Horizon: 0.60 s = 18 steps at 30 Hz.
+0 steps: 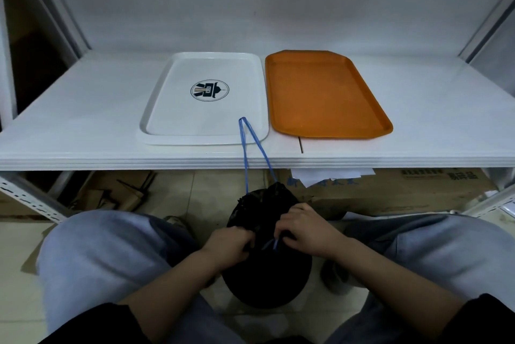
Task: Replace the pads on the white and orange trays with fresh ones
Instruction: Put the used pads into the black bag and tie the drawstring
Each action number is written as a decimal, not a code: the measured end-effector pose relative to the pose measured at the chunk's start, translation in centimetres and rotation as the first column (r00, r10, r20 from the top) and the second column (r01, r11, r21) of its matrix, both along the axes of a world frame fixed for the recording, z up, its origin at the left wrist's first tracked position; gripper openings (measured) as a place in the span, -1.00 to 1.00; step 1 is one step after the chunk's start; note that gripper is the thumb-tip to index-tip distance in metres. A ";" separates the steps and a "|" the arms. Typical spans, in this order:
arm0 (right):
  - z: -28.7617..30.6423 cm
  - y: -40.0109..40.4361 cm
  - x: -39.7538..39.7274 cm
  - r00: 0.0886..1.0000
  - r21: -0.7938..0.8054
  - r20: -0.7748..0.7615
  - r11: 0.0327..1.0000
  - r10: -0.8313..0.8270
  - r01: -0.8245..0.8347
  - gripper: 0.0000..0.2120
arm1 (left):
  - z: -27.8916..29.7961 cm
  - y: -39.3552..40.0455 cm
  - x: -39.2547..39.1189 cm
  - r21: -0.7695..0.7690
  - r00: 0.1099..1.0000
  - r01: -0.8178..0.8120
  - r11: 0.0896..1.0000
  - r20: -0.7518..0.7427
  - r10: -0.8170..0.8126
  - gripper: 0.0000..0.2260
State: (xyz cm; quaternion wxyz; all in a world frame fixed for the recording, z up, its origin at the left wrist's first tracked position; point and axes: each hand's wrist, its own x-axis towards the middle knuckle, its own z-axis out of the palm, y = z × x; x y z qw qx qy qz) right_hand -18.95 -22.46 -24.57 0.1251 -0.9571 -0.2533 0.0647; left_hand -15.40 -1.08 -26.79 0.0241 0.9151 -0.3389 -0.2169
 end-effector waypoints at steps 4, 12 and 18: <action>-0.1 -0.2 0.3 1.000 0.013 0.002 1.000 -0.020 0.020 -0.81 | 1.0 0.5 0.8 -0.179 0.995 -0.003 0.984 -0.103 -0.016 -0.84; 1.1 0.1 0.5 0.991 -0.024 -0.130 0.999 -0.033 0.031 -0.88 | 1.3 1.0 1.3 -0.216 0.975 -0.144 0.966 -0.195 0.102 -0.86; 1.8 0.4 1.4 0.918 0.104 -0.386 0.984 -0.093 0.144 -0.90 | 1.6 -0.3 0.2 -0.050 0.993 0.036 0.998 -0.111 -0.042 -0.56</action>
